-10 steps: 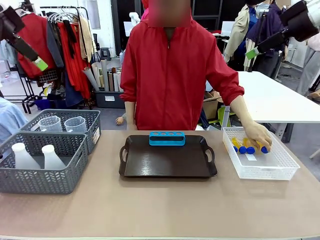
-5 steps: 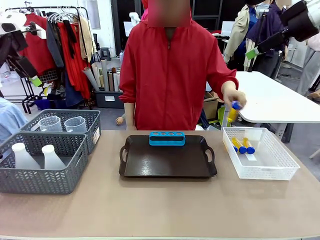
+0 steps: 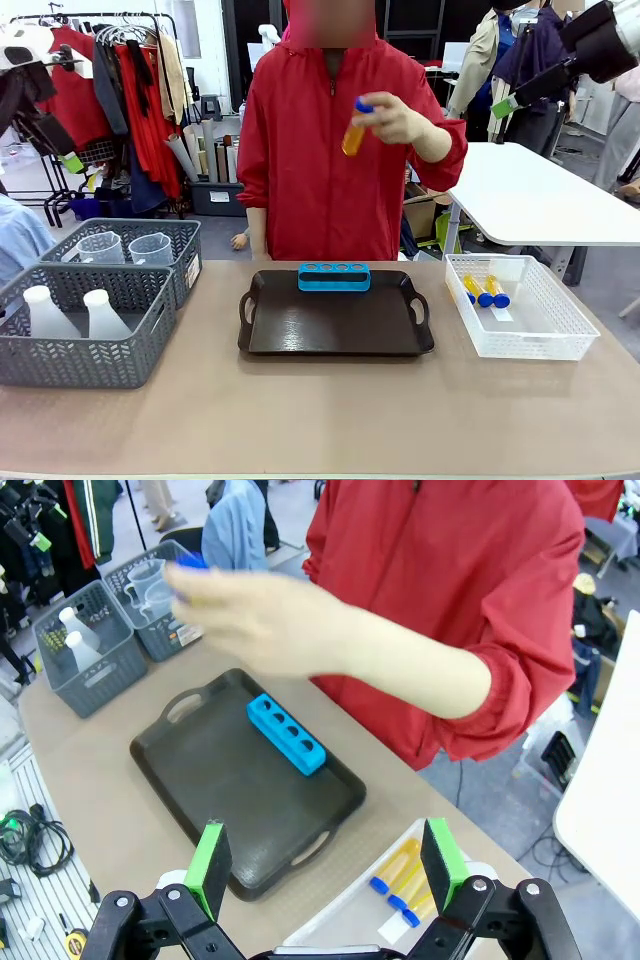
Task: Prepare the laboratory tools.
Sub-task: Pick up one Large Measuring Cup and place it on the Handle tray.
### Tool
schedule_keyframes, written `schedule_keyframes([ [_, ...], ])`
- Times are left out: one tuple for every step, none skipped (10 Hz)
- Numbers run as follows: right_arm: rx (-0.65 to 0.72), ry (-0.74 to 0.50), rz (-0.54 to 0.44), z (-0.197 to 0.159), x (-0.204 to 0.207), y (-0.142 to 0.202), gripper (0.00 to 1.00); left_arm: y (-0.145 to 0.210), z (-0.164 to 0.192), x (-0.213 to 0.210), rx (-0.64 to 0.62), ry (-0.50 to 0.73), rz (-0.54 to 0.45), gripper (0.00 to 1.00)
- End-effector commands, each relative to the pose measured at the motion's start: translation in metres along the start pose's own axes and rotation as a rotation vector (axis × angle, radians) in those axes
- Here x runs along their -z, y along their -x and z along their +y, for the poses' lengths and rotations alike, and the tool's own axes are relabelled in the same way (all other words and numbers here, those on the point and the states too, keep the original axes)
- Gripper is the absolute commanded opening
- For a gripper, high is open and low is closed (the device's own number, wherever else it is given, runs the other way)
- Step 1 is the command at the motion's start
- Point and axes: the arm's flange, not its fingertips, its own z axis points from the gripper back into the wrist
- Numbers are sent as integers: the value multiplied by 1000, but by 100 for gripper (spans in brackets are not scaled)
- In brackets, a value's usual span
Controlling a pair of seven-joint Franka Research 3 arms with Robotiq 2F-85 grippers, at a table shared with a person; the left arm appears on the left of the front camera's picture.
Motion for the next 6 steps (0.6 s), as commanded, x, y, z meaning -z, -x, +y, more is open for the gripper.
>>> schedule_keyframes([
  [1, -9, -8, 0, -1, 0, 100, -7, 11, 29, -169, -73, 86, 100],
  [1, -9, -8, 0, -1, 0, 100, -7, 21, 56, -240, -101, 113, 100],
  [1, -9, -8, 0, -1, 0, 100, -5, 31, 75, -278, -98, 130, 100],
  [1, -9, -8, 0, -1, 0, 100, -1, 39, 91, -351, -47, 142, 100],
  [1, -9, -8, 0, -1, 0, 100, 3, 50, 111, -407, -60, 143, 100],
  [1, -9, -8, 0, -1, 0, 100, 8, 60, 129, -428, -20, 142, 100],
])
